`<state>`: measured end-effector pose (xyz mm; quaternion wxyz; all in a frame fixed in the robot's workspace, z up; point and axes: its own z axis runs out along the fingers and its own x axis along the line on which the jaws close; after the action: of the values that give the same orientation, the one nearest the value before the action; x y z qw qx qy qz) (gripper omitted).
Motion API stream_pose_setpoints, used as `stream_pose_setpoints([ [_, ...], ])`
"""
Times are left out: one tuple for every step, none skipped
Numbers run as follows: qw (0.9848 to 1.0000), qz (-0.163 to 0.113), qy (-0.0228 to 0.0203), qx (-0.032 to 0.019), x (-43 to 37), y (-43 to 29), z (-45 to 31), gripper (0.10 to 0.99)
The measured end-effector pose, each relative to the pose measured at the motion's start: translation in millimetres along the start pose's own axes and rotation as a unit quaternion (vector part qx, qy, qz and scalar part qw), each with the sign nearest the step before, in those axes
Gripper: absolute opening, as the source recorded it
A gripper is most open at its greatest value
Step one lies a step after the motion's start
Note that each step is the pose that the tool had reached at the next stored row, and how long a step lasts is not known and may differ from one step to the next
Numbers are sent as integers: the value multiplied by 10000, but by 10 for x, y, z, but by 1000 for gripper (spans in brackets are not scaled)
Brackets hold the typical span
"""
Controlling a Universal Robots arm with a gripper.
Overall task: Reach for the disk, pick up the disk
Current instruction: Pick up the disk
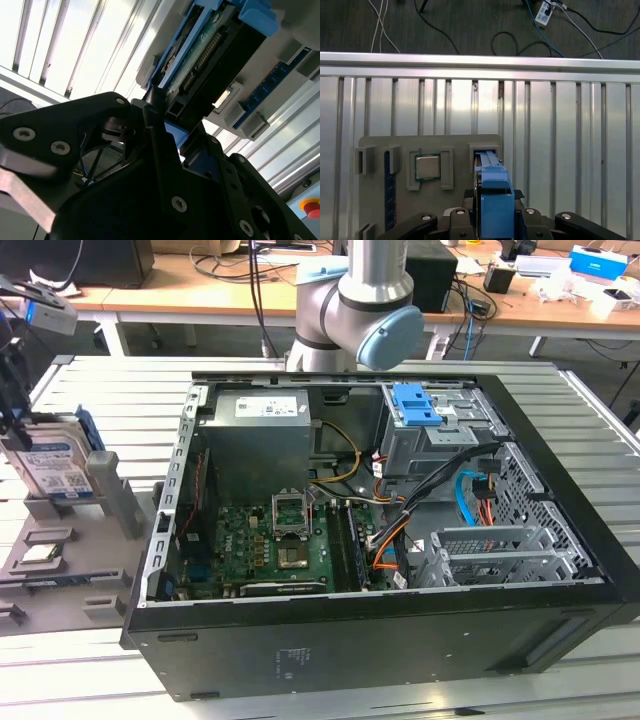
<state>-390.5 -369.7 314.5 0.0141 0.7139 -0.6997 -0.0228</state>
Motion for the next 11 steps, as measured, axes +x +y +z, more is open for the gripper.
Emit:
stream_pose_setpoints([
  [10000,0,0,0,0,0,-8,369],
  [10000,0,0,0,0,0,-15,369],
  [10000,0,0,0,-1,1,-24,369],
  [10000,0,0,0,-1,1,-44,369],
  [10000,0,0,-1,-1,2,-69,369],
  [10000,0,0,0,-1,3,-91,369],
  [10000,0,0,0,-2,4,-109,369],
  [10000,0,0,0,-2,4,-122,369],
  [10000,0,0,0,-2,5,-136,369],
  [10000,0,0,0,-2,5,-148,369],
  [10000,0,0,0,-2,6,-161,369],
])
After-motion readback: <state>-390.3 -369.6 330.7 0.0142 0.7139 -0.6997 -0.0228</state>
